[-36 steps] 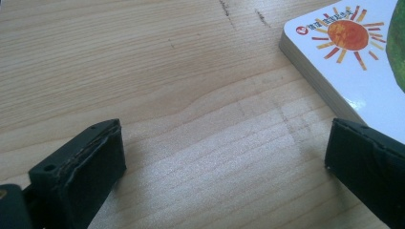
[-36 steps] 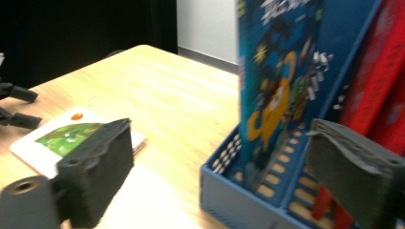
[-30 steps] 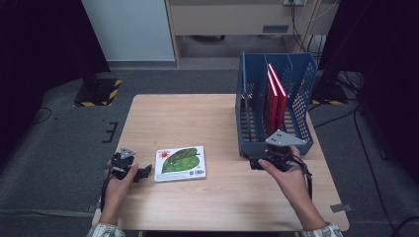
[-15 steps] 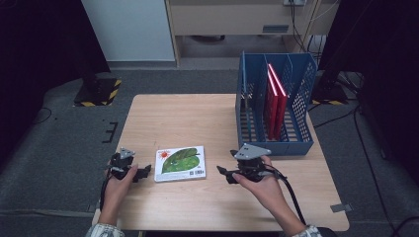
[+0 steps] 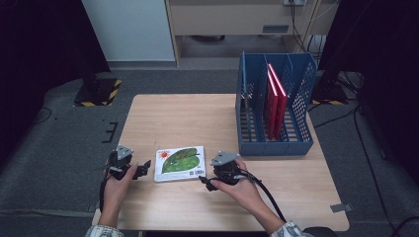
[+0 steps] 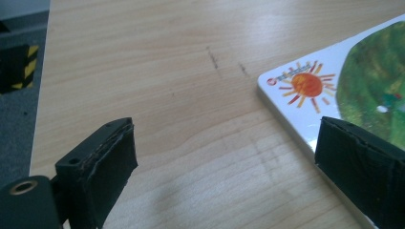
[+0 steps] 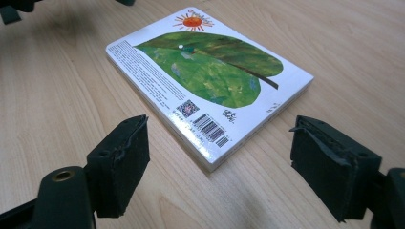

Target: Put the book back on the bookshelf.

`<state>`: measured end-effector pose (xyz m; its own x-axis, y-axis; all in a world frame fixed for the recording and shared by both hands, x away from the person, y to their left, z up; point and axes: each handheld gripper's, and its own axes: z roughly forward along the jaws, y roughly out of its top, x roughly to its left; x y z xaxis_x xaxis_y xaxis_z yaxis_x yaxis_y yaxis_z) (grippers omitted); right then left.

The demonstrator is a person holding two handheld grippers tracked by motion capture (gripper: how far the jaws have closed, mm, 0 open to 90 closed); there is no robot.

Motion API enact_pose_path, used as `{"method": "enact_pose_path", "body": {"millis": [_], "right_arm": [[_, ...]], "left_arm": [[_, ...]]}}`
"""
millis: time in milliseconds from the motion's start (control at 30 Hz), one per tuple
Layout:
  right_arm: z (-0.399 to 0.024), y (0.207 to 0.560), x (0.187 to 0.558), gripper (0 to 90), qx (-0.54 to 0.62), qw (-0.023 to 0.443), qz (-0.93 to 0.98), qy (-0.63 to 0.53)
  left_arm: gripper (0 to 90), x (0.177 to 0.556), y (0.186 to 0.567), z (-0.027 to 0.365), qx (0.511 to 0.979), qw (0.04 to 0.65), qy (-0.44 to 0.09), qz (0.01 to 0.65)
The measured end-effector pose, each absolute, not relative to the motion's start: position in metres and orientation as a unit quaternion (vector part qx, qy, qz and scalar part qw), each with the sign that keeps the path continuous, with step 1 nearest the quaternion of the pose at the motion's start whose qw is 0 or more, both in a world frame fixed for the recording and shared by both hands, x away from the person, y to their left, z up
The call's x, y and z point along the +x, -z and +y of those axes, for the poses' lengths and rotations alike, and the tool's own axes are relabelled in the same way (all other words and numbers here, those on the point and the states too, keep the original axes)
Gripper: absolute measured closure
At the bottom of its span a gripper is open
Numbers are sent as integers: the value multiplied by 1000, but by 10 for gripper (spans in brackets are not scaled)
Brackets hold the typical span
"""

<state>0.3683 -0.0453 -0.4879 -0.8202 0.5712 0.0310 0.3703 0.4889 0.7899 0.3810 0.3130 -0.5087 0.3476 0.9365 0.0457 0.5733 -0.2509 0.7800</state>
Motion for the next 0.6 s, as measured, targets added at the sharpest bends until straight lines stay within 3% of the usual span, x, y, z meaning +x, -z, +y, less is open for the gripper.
{"method": "enact_pose_path", "body": {"millis": [600], "right_arm": [[-38,517,377,196,299,102,864,-392]], "left_arm": [[103,374,510,280,772,355,-215,481]]}}
